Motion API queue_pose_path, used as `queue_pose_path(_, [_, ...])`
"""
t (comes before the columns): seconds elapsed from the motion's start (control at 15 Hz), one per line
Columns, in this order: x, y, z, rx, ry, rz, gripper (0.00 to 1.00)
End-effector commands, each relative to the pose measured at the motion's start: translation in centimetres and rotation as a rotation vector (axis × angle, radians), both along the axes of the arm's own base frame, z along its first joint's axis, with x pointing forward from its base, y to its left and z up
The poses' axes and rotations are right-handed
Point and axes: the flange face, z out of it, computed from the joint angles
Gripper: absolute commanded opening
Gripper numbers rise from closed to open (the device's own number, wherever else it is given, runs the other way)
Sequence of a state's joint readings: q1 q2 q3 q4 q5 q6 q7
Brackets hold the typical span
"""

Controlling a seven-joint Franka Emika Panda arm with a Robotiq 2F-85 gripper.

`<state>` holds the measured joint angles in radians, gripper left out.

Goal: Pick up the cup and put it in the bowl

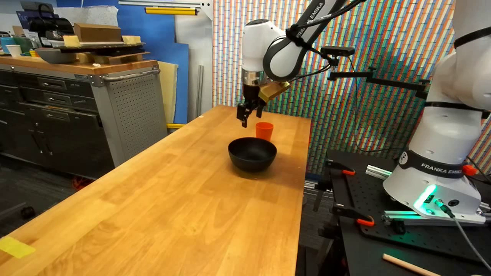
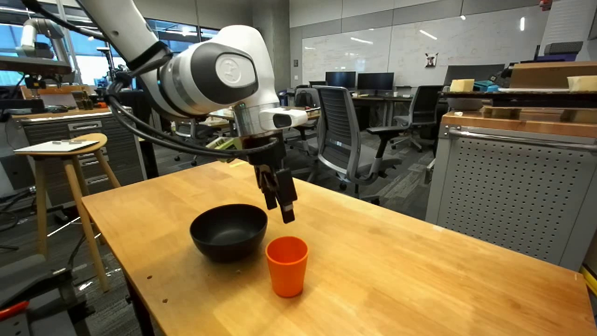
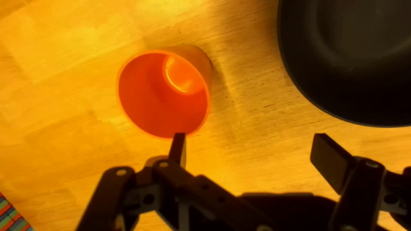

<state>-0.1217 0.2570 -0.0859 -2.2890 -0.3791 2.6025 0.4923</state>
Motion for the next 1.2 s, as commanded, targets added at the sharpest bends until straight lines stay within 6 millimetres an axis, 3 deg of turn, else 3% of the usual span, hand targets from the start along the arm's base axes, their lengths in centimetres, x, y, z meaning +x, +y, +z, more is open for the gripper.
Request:
queue_pose_path(0.0, [1.7, -1.8, -2.1, -0.001, 0.018, -0.067, 1.0])
queue_pose_path(0.27, [1.2, -2.9, -4.8, 0.077, 0.05, -0.161, 1.0])
queue_pose_path(0.33, [1.1, -3.0, -5.3, 0.099, 0.057, -0.173, 0.75])
queue_pose_path(0.4, [1.0, -3.0, -5.8, 0.118, 0.064, -0.187, 0.74])
queue_pose_path(0.93, [0.5, -3.8, -6.4, 0.201, 0.055, -0.278, 0.11])
queue_pose_path(1.13, [0.5, -4.2, -6.3, 0.211, 0.051, -0.296, 0.04])
